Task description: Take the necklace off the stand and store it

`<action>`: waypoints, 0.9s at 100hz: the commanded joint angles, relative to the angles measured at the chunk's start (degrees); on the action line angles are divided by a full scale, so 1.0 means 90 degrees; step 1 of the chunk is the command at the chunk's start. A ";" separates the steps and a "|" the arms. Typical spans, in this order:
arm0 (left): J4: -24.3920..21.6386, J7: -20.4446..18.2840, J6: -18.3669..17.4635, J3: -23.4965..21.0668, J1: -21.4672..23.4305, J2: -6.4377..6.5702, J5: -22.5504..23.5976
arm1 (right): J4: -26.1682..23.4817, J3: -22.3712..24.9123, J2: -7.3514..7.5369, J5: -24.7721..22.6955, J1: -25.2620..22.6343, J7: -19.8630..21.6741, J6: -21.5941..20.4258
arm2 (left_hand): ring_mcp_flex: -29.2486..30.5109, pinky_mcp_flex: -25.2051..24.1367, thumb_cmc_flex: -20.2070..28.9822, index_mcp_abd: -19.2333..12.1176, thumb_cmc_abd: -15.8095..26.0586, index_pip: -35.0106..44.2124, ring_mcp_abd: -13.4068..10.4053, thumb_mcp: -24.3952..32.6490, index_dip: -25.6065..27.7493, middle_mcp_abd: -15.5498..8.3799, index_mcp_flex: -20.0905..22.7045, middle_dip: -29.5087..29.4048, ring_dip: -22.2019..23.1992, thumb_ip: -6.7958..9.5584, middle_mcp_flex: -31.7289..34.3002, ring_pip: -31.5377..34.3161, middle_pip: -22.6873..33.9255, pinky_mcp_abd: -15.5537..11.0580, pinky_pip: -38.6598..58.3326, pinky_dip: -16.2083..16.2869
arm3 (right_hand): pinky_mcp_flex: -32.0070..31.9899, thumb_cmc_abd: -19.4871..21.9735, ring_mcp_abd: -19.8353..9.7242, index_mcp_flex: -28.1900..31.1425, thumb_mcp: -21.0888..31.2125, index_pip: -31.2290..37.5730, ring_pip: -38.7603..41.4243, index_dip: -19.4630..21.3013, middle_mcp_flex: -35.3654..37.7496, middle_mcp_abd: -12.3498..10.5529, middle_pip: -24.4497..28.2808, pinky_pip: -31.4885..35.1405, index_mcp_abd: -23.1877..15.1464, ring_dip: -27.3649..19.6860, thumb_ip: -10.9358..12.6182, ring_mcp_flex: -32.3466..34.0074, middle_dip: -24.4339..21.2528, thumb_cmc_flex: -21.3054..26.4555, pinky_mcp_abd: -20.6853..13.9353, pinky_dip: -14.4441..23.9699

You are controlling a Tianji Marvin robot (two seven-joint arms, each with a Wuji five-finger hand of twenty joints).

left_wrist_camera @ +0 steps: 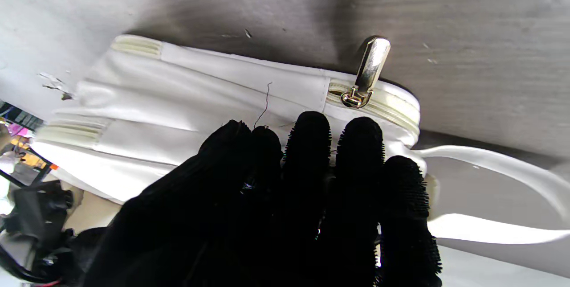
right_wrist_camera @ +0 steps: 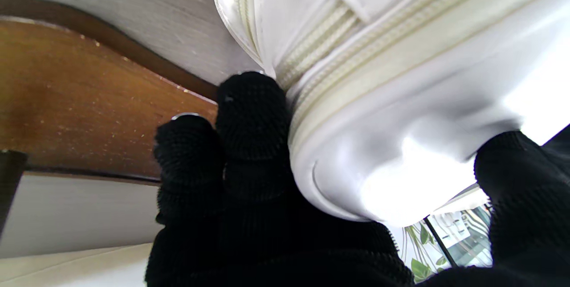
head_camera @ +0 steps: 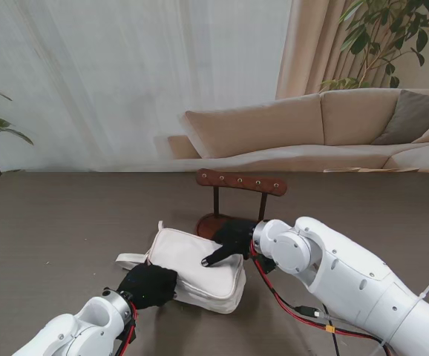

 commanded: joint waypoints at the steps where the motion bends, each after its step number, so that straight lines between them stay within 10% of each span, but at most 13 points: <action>1: 0.0129 -0.0071 0.0061 -0.0147 -0.0158 -0.0020 0.0041 | -0.0118 -0.0120 0.0052 0.0077 -0.0288 0.0314 -0.0162 | -0.0282 -0.0126 0.0259 -0.0060 0.0117 0.0410 0.0469 0.0353 0.0107 0.0229 -0.0099 -0.0052 -0.0060 0.0079 -0.0417 -0.0272 -0.0421 -0.0055 -0.0279 -0.0136 | -0.0728 -0.0081 -0.0142 0.0911 0.0507 0.0688 0.0133 0.0414 0.0237 -0.0500 0.0078 0.0080 -0.1485 0.0079 0.0413 0.0144 -0.0158 0.0468 0.0114 -0.0180; 35: 0.0525 -0.0089 -0.0024 -0.0200 -0.0729 -0.0040 -0.0222 | -0.0478 0.0032 0.0212 0.0597 -0.0549 0.0826 -0.0426 | -0.0264 -0.0125 0.0276 -0.0036 0.0114 0.0412 0.0470 0.0352 0.0108 0.0223 -0.0103 -0.0045 -0.0067 0.0082 -0.0415 -0.0259 -0.0354 -0.0089 -0.0250 -0.0169 | -0.0768 0.0003 -0.0139 0.0930 0.0454 0.0573 0.0093 0.0519 0.0222 -0.0494 0.0031 0.0077 -0.1477 0.0035 0.0415 0.0129 -0.0148 0.0428 0.0099 -0.0192; 68: 0.0520 -0.0337 -0.0199 -0.0330 -0.0690 -0.0003 -0.0348 | -0.1198 0.0897 0.0147 -0.0860 -0.1097 0.0206 -0.0068 | -0.0274 -0.0191 0.0307 -0.0042 0.0163 0.0414 0.0468 0.0286 0.0115 0.0204 -0.0149 0.0035 -0.0069 0.0093 -0.0458 -0.0256 -0.0298 -0.0085 -0.0230 -0.0185 | -0.1505 -0.0227 0.0280 -0.1503 0.0928 -0.0447 -0.1509 -0.0382 -0.1030 -0.0330 -0.0766 -0.0601 -0.0811 -0.0436 0.0344 -0.0699 -0.0876 -0.0458 0.0361 -0.0460; 90: 0.0479 -0.0398 -0.0241 -0.0392 -0.0662 0.0005 -0.0347 | -0.1761 0.1266 0.0128 -0.1734 -0.1397 0.0015 0.0292 | -0.0306 -0.0238 0.0355 -0.0025 0.0187 0.0413 0.0464 0.0224 0.0118 0.0205 -0.0172 0.0093 -0.0081 0.0112 -0.0506 -0.0276 -0.0289 -0.0103 -0.0234 -0.0188 | -0.1955 -0.0145 0.0578 -0.1990 0.1076 -0.0474 -0.2530 -0.0713 -0.1994 -0.0154 -0.1309 -0.1065 -0.0859 -0.0918 0.0319 -0.1517 -0.1462 -0.0907 0.0510 -0.0599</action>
